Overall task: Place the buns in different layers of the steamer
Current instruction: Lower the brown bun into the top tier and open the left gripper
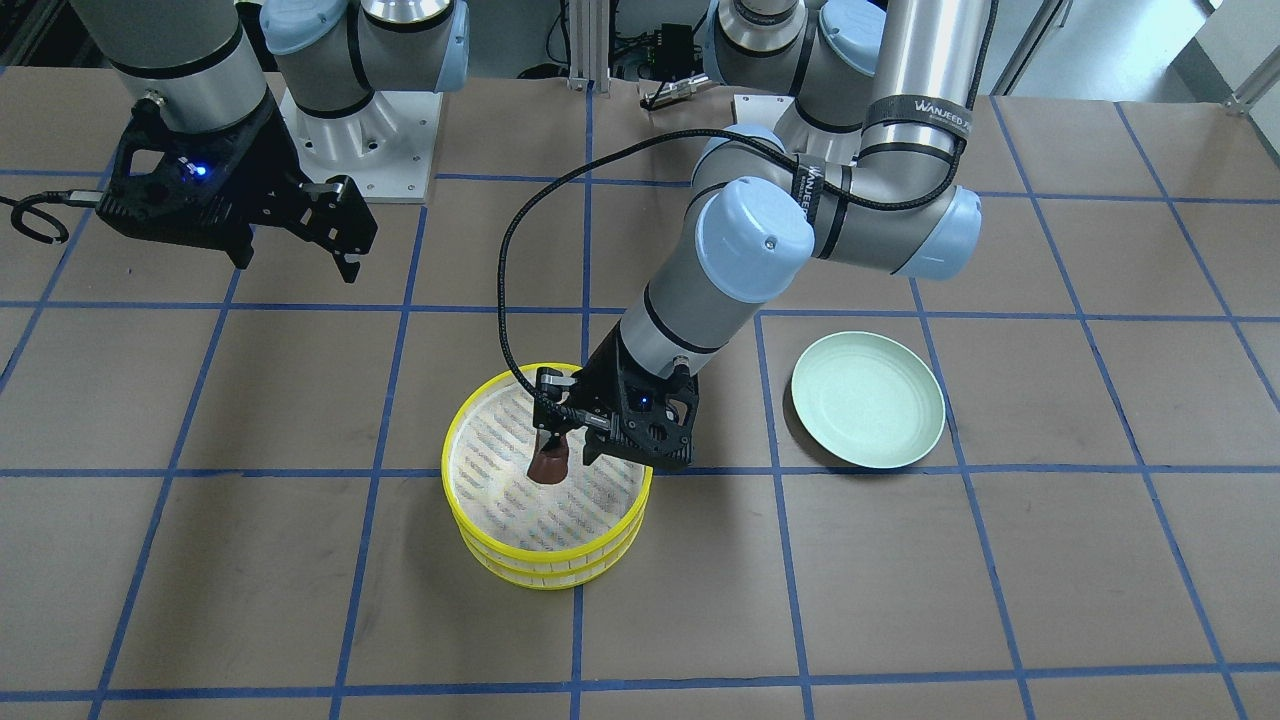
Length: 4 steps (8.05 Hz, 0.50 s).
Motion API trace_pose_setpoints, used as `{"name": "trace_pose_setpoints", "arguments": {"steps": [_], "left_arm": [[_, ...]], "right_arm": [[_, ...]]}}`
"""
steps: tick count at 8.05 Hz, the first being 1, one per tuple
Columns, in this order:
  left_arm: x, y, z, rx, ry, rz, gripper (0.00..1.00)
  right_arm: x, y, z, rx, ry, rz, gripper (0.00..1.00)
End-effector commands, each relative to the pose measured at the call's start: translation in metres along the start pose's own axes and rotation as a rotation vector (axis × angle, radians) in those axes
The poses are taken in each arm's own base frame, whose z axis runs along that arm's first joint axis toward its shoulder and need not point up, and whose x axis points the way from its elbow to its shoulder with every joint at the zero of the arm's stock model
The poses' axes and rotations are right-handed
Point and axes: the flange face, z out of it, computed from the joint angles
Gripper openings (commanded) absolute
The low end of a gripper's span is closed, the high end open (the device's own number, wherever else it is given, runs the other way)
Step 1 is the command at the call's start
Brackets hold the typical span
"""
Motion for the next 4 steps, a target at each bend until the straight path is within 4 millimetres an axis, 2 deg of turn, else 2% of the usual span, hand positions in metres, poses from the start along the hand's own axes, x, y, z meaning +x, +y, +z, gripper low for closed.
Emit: {"name": "trace_pose_setpoints", "arguments": {"steps": [1, 4], "left_arm": [[0.0016, -0.0009, -0.0025, 0.007, 0.002, -0.035, 1.00], [0.0054, -0.0021, -0.0092, 0.015, -0.002, -0.030, 1.00]], "right_arm": [[-0.0006, 0.0041, -0.0010, -0.012, -0.005, -0.021, 1.00], [-0.0015, 0.0024, 0.0013, -0.010, -0.003, -0.044, 1.00]]}}
